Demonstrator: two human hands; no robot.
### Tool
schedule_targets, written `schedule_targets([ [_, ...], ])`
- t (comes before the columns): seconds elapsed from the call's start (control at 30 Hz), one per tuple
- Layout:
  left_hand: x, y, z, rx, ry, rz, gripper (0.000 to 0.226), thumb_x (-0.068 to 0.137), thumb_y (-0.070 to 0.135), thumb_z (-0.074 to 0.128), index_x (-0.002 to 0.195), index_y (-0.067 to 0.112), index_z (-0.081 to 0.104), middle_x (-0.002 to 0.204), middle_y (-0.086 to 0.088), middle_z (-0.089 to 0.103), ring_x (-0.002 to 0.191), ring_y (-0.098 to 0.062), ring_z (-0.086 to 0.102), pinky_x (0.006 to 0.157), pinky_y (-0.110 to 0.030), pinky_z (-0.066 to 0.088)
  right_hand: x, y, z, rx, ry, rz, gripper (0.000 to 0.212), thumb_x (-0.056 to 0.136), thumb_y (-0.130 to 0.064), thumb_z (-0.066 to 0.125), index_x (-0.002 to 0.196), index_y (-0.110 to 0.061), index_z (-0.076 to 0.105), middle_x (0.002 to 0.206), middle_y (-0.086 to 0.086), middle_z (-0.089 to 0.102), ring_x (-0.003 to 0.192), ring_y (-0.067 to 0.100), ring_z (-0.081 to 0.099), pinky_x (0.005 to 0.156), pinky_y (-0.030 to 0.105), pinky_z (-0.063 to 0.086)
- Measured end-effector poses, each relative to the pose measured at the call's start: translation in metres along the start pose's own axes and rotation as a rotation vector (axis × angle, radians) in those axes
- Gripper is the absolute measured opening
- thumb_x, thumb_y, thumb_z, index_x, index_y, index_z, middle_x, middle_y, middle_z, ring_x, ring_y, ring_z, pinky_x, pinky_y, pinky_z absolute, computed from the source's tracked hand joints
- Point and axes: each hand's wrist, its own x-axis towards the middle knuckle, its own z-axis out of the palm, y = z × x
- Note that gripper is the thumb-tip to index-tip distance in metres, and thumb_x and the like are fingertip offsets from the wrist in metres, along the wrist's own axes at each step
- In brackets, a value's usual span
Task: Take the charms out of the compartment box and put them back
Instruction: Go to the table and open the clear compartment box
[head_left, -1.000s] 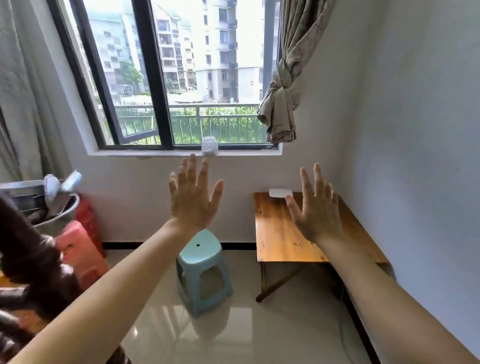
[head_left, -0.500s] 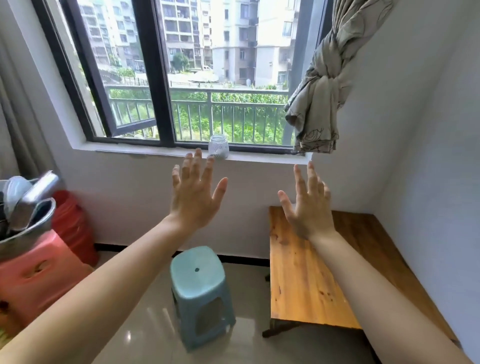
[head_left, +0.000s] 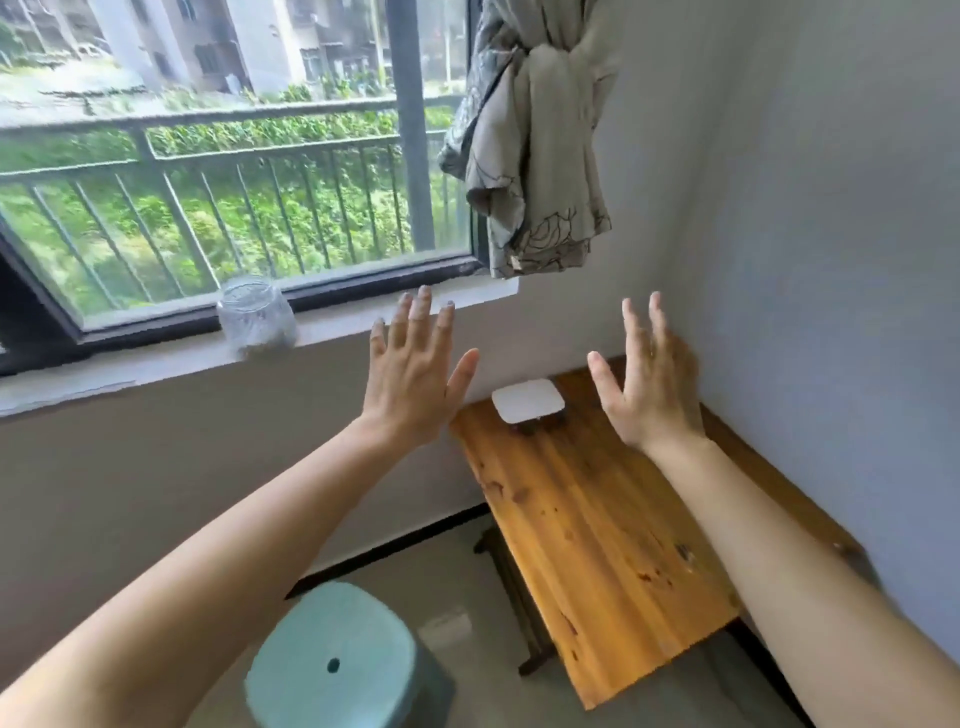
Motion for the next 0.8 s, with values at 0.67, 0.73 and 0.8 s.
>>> schedule_targets([
  [0.67,0.199,0.073,0.191,-0.079,-0.281,0.266,0.074,0.096,0.065,0.009,0.156,0.022,0.01,0.165,-0.01,0.0,0.152,-0.031,-0.005,0.119,-0.055,0.004,0.093,0.164,0.067,-0.231,-0.112,0.376,0.073,0.1,-0.061,0.022,0.159,-0.02,0.008,0.167,0.018,0.005,0.15,0.038,0.02,0.118,0.054,0.026],
  [0.73,0.215,0.07,0.204,-0.082,-0.32,0.282,0.075,0.095,0.066,0.007,0.156,0.022,0.009,0.165,-0.01,-0.003,0.151,-0.03,-0.008,0.12,-0.055,0.002,0.103,0.17,0.074,-0.241,-0.13,0.389,0.073,0.1,-0.062,0.021,0.159,-0.019,0.009,0.167,0.018,0.004,0.15,0.038,0.019,0.118,0.053,0.025],
  [0.8,0.223,0.065,0.224,-0.079,-0.387,0.287,0.075,0.095,0.066,0.007,0.157,0.023,0.007,0.165,-0.009,-0.006,0.151,-0.029,-0.01,0.121,-0.055,0.001,0.108,0.175,0.085,-0.255,-0.15,0.415,0.073,0.1,-0.061,0.021,0.159,-0.019,0.009,0.167,0.018,0.004,0.15,0.037,0.02,0.117,0.051,0.024],
])
